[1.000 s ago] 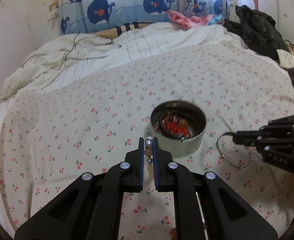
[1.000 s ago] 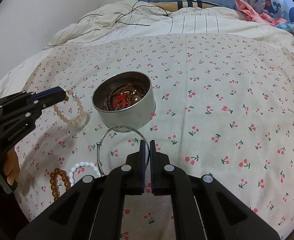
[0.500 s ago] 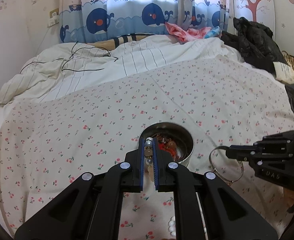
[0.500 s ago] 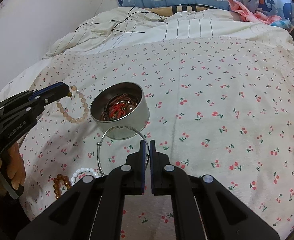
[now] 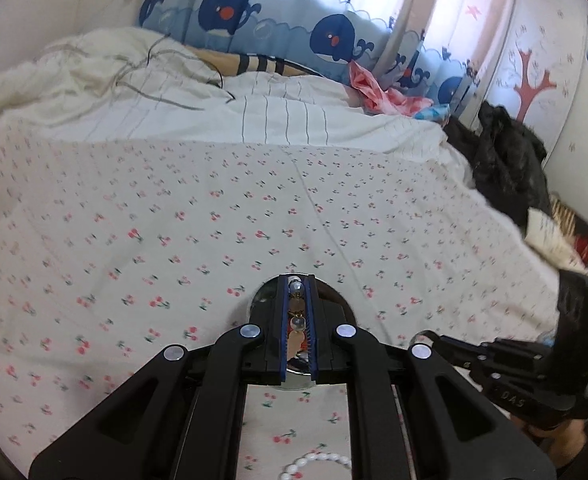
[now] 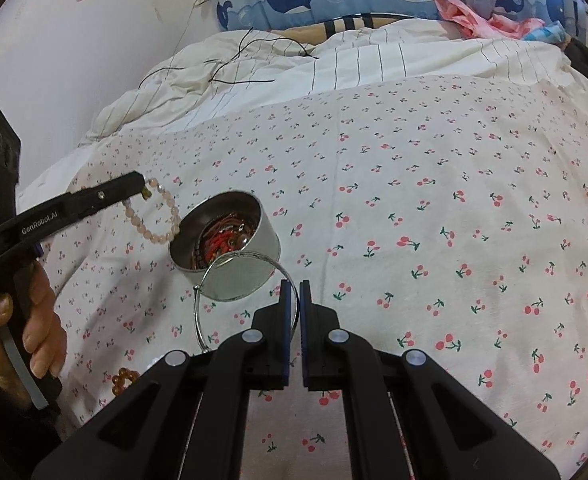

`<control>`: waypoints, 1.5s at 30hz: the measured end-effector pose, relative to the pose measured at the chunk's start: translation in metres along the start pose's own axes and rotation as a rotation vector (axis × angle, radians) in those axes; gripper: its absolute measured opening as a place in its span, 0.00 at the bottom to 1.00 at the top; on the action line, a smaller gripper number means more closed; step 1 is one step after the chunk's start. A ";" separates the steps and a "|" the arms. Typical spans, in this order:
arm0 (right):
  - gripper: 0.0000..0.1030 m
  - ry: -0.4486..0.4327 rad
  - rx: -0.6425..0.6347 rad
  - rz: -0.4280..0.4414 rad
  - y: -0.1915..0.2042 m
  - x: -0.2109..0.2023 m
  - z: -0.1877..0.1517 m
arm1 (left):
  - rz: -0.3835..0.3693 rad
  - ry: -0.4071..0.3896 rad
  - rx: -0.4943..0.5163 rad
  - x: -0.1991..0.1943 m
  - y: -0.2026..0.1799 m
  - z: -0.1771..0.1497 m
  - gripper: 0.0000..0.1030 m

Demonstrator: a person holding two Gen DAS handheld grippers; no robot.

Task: Organize jewelry
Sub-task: 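Carry both bracelets over the silver tin and open both grippers to drop them, then grasp the white bead bracelet with the right gripper while the left grasps the amber bead bracelet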

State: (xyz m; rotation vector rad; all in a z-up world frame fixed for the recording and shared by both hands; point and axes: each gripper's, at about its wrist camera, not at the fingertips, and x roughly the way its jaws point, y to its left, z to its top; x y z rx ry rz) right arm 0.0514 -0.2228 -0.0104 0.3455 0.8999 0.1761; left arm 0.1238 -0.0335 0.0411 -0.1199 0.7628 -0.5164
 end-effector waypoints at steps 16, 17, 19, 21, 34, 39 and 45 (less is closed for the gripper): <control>0.05 -0.037 0.030 0.007 0.006 0.006 0.015 | 0.008 0.180 -0.124 0.071 0.011 -0.012 0.17; 0.05 -0.040 0.026 0.004 0.008 0.007 0.017 | 0.013 0.170 -0.114 0.068 0.011 -0.010 0.25; 0.05 -0.054 -0.002 -0.018 0.019 0.009 0.021 | 0.043 0.135 -0.099 0.057 0.011 -0.005 0.46; 0.05 -0.062 -0.021 -0.029 0.029 0.014 0.025 | 0.077 0.090 -0.106 0.043 0.015 0.001 0.56; 0.08 -0.033 -0.178 -0.112 0.076 0.072 0.038 | 0.138 0.094 -0.229 0.011 0.063 0.006 0.69; 0.32 -0.093 -0.145 -0.126 0.072 0.056 0.040 | 0.170 0.092 -0.197 0.007 0.060 0.005 0.73; 0.33 -0.019 -0.201 -0.063 0.073 0.038 0.029 | 0.199 0.116 -0.139 0.006 0.056 -0.001 0.76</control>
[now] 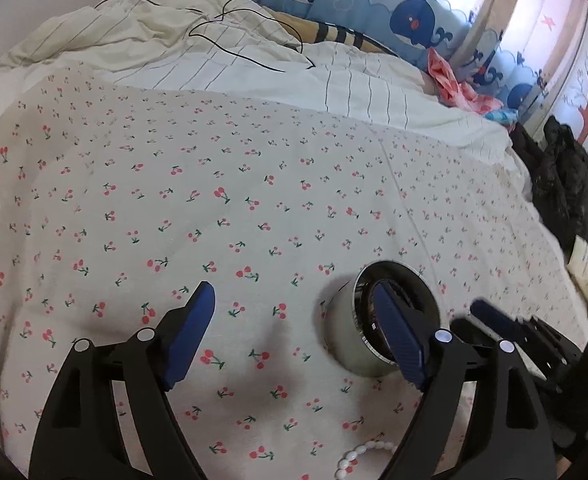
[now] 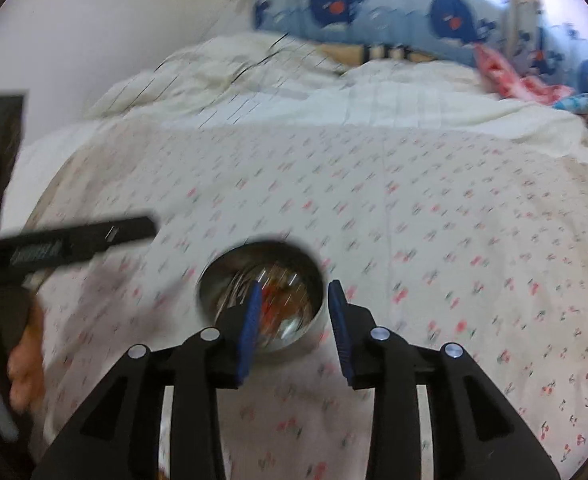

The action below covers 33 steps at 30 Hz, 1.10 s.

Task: Organize jewelry
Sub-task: 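Grasp the white bead bracelet with the right gripper while the left grasps the amber bead bracelet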

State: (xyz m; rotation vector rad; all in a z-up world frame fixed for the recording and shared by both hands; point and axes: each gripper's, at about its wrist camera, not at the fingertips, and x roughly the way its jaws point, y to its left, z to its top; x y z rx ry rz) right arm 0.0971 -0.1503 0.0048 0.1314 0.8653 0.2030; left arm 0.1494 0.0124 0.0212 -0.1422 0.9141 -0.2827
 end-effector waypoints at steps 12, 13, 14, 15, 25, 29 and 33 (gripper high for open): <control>0.46 0.217 -0.261 0.170 0.039 0.003 -0.066 | -0.056 0.188 0.180 0.003 0.003 -0.035 0.78; 0.46 0.221 -0.280 0.166 0.043 0.004 -0.069 | -0.064 0.201 0.229 0.001 -0.002 -0.041 0.78; 0.47 0.224 -0.311 0.137 0.050 0.005 -0.072 | -0.072 0.211 0.279 -0.002 -0.006 -0.047 0.78; 0.47 0.225 -0.338 0.109 0.055 0.006 -0.075 | -0.081 0.221 0.342 -0.006 -0.012 -0.056 0.78; 0.62 0.204 -0.374 -0.213 0.044 0.007 -0.088 | -0.025 0.290 0.716 -0.019 -0.040 -0.122 0.78; 0.65 0.209 -0.250 -0.355 0.004 0.006 -0.081 | 0.098 0.258 0.741 -0.007 -0.041 -0.131 0.79; 0.66 0.193 -0.114 -0.387 -0.028 -0.003 -0.072 | 0.317 0.101 0.698 0.001 -0.043 -0.117 0.81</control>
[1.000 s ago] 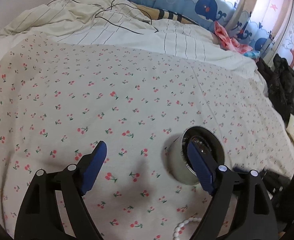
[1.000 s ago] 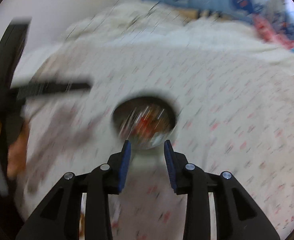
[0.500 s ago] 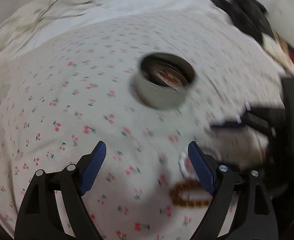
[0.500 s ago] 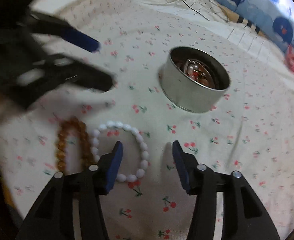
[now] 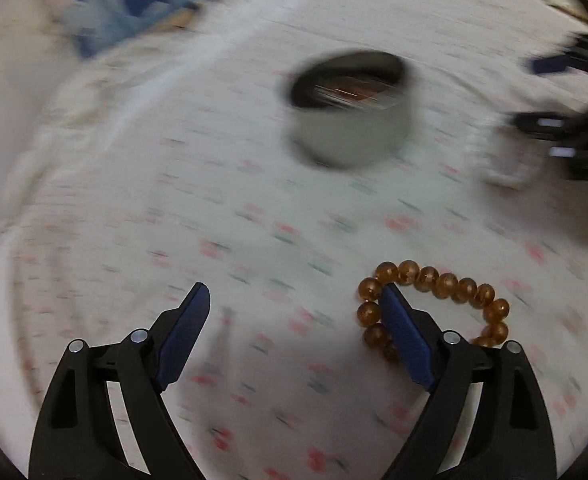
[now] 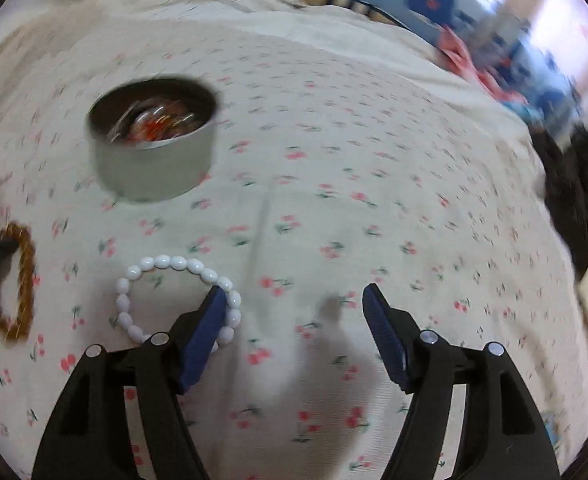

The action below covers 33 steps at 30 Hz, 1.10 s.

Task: Organize jewelry

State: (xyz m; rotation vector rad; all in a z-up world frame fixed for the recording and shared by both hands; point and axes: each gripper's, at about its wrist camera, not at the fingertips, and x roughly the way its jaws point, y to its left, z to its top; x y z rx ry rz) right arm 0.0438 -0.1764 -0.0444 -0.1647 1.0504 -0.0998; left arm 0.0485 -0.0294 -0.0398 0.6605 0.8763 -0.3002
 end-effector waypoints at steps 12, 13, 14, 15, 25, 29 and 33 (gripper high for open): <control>0.66 0.030 0.002 0.230 0.007 0.010 -0.001 | -0.265 0.072 -0.186 0.033 0.012 0.012 0.81; 0.66 0.021 -0.023 0.240 0.012 0.009 0.000 | -0.286 0.072 -0.193 0.036 0.010 0.014 0.81; 0.66 0.003 -0.062 0.258 0.020 0.006 0.001 | -0.296 0.059 -0.201 0.035 0.010 0.016 0.80; 0.66 -0.013 -0.078 0.261 0.024 0.003 0.001 | -0.299 0.051 -0.209 0.032 0.009 0.017 0.80; 0.36 0.033 0.010 0.314 0.004 0.017 0.003 | -0.337 0.024 -0.175 0.024 0.005 0.016 0.33; 0.08 0.012 0.030 0.342 0.000 0.012 0.000 | -0.351 0.011 -0.149 0.020 0.004 0.017 0.10; 0.09 -0.020 0.029 0.345 0.002 0.008 0.005 | -0.362 -0.022 -0.170 0.014 0.011 0.018 0.10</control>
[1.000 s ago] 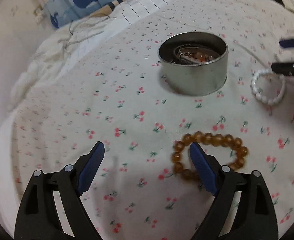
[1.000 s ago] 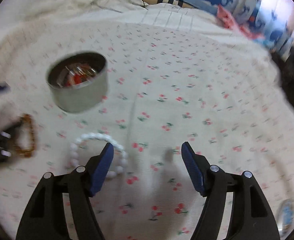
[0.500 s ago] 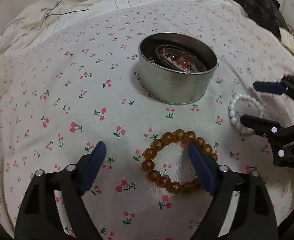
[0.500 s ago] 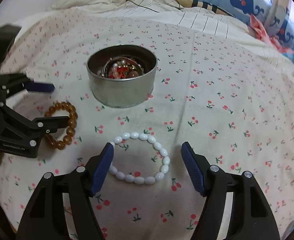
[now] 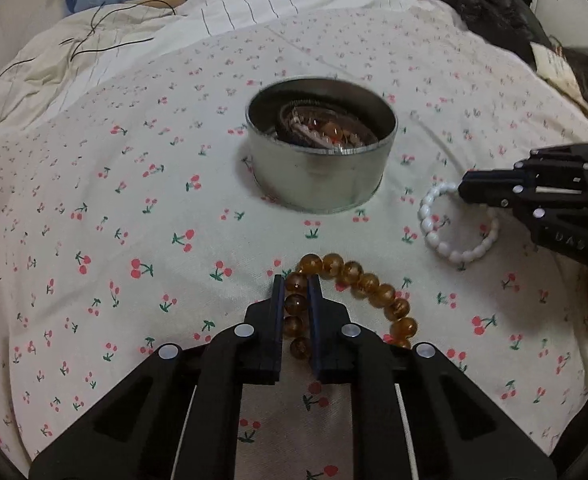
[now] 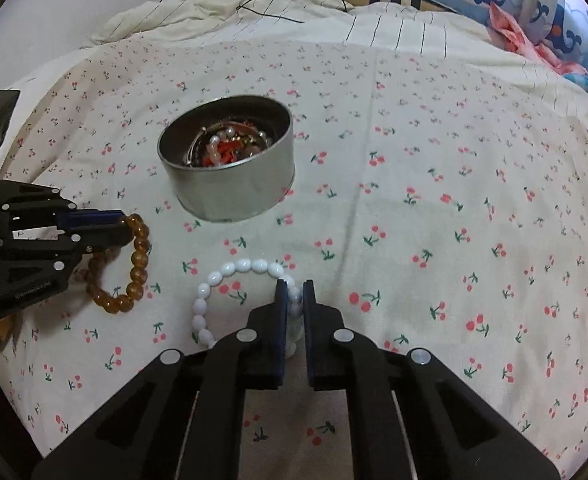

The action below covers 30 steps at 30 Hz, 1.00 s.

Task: Organize jewelry

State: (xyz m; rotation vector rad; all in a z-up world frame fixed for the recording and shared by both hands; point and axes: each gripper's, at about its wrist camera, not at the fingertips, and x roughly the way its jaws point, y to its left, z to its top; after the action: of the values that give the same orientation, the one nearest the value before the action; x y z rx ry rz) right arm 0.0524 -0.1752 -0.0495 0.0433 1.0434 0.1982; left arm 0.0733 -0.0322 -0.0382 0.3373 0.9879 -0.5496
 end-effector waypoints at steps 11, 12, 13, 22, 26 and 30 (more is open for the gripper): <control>0.08 0.023 -0.066 -0.032 0.010 0.007 -0.004 | 0.036 0.040 0.018 0.011 -0.002 -0.002 0.10; 0.08 0.011 -0.053 -0.014 0.008 0.005 -0.004 | 0.033 0.030 0.023 0.008 -0.003 -0.002 0.10; 0.08 -0.001 -0.040 0.003 0.007 0.002 -0.003 | 0.031 0.014 0.017 0.005 -0.002 -0.001 0.10; 0.35 0.017 -0.019 -0.003 0.005 0.009 0.000 | 0.043 0.036 -0.017 0.009 0.006 0.000 0.12; 0.35 0.030 -0.035 -0.015 0.006 0.014 -0.001 | 0.044 0.037 -0.007 0.012 0.002 0.000 0.23; 0.08 0.028 -0.057 -0.022 0.011 0.013 -0.001 | 0.065 0.029 0.027 0.011 -0.005 -0.002 0.15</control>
State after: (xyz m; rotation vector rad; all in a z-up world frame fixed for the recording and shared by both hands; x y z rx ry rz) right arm 0.0563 -0.1620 -0.0596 -0.0224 1.0656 0.2089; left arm 0.0742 -0.0386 -0.0487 0.4018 0.9950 -0.5004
